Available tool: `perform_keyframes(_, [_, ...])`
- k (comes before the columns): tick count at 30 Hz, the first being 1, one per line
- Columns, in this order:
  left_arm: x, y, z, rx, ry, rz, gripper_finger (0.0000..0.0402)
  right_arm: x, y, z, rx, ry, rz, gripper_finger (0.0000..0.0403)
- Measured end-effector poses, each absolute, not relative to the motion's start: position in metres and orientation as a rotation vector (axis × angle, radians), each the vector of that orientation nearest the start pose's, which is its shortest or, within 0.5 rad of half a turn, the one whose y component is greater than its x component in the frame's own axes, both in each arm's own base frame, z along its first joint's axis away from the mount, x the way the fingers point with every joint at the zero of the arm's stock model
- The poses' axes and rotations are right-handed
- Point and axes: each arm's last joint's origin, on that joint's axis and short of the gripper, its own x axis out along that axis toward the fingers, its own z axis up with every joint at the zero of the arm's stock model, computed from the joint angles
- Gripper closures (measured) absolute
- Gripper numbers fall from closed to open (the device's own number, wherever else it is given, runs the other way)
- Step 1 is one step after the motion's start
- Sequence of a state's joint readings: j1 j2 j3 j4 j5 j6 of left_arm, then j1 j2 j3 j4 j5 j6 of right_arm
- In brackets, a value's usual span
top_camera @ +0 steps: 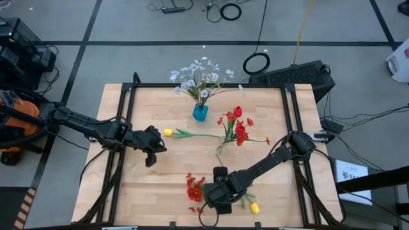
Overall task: Sort flowers into vase by color
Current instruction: Put the orange flowers into the transparent vase
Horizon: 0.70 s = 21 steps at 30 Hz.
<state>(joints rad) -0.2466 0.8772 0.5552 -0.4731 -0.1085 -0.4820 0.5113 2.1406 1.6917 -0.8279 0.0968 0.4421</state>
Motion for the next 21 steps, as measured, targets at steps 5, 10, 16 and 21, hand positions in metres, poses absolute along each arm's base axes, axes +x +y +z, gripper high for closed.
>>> perform_keyframes(5, [0.166,-0.038,0.217,-0.315,0.796,0.061,0.0399,0.389,0.207,0.169,-0.003,1.282,0.059,0.0152])
perform_keyframes(10, [0.166,-0.038,0.217,-0.290,0.798,0.051,0.0399,0.395,0.202,0.148,0.028,1.334,0.027,0.0152])
perform_keyframes(16, [0.166,-0.038,0.217,-0.273,0.799,0.044,0.0399,0.400,0.202,0.134,0.087,1.333,-0.017,0.0152])
perform_keyframes(21, [0.166,-0.038,0.217,-0.272,0.800,0.044,0.0399,0.402,0.203,0.131,0.051,1.326,0.012,0.0173])
